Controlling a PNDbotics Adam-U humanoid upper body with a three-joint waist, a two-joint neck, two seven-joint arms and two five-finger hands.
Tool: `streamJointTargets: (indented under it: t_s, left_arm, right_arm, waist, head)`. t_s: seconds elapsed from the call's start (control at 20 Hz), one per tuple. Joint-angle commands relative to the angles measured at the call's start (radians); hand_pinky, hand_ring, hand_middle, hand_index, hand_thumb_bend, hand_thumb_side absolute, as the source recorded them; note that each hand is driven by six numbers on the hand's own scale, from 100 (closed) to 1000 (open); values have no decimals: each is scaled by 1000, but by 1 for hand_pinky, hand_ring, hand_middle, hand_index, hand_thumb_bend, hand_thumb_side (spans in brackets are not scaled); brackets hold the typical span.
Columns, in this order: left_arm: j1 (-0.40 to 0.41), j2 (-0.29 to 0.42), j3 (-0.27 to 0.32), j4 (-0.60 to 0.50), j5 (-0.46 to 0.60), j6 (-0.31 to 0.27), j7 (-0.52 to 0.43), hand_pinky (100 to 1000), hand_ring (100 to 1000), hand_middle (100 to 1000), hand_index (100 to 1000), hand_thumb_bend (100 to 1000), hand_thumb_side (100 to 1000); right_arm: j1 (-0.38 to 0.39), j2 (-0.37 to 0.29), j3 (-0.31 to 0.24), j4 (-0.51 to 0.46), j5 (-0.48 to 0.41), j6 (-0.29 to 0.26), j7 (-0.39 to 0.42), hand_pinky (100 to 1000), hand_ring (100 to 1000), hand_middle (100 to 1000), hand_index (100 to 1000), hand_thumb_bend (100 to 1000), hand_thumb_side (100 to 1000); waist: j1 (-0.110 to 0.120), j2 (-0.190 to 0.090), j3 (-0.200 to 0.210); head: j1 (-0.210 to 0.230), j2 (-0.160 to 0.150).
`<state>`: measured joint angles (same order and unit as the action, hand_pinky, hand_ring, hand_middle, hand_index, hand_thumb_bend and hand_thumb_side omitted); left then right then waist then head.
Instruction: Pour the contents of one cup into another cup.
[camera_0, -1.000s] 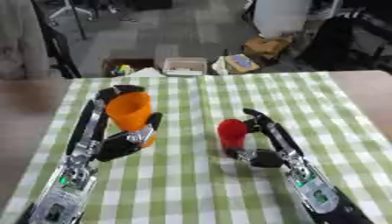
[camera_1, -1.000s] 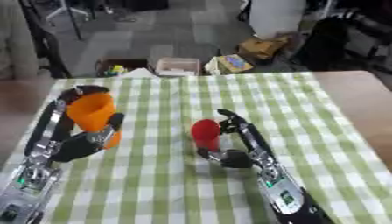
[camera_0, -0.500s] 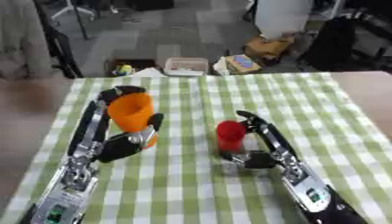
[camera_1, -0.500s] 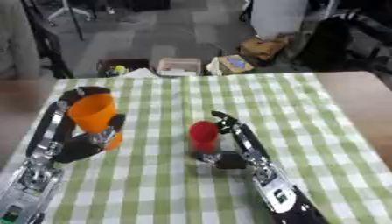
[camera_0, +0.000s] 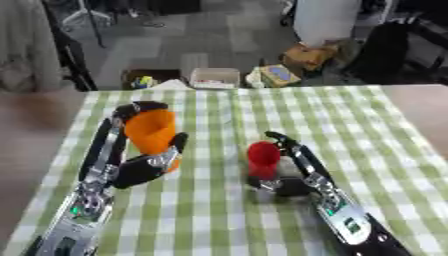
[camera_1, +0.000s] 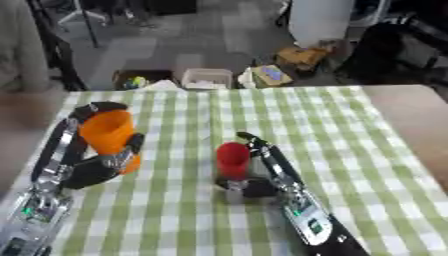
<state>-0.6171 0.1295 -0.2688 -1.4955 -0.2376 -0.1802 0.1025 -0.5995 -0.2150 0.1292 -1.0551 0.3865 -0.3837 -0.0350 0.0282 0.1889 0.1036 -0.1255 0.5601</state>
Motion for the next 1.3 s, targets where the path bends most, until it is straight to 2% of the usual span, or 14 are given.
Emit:
streamJointTargets:
  t_s: [0.05,0.65,0.85,1.1,1.3]
  left_arm:
    - [-14,1,-3,-17,1,-1,-3,187,264,326,697,100,175]
    - [-17,-2,-9,-17,2,1,-5,186,264,326,696,100,176]
    - [-17,-3,-9,-17,4,1,-5,186,264,326,696,100,176]
    - [-16,-5,-11,-18,5,2,-5,186,265,327,696,100,178]
    - [-16,-6,-11,-18,6,3,-4,186,265,327,695,100,179]
  right_arm:
    - [-26,2,-6,-2,11,-1,-9,734,802,509,936,682,378]
    - [-50,24,-4,13,21,1,-16,719,786,491,930,662,374]
    - [-53,30,-5,16,20,5,-25,683,747,463,918,646,363]
    - [-55,39,-5,17,13,10,-37,609,671,412,884,557,332]
    - [-55,44,-6,24,5,15,-48,526,592,353,843,420,269]
  waist:
    - [1,-13,4]
    - [6,-10,19]
    - [6,-10,23]
    - [6,-10,25]
    - [5,-10,27]
  head:
    - [-3,-12]
    - [-8,-15]
    - [-8,-16]
    - [-7,-17]
    - [-7,-16]
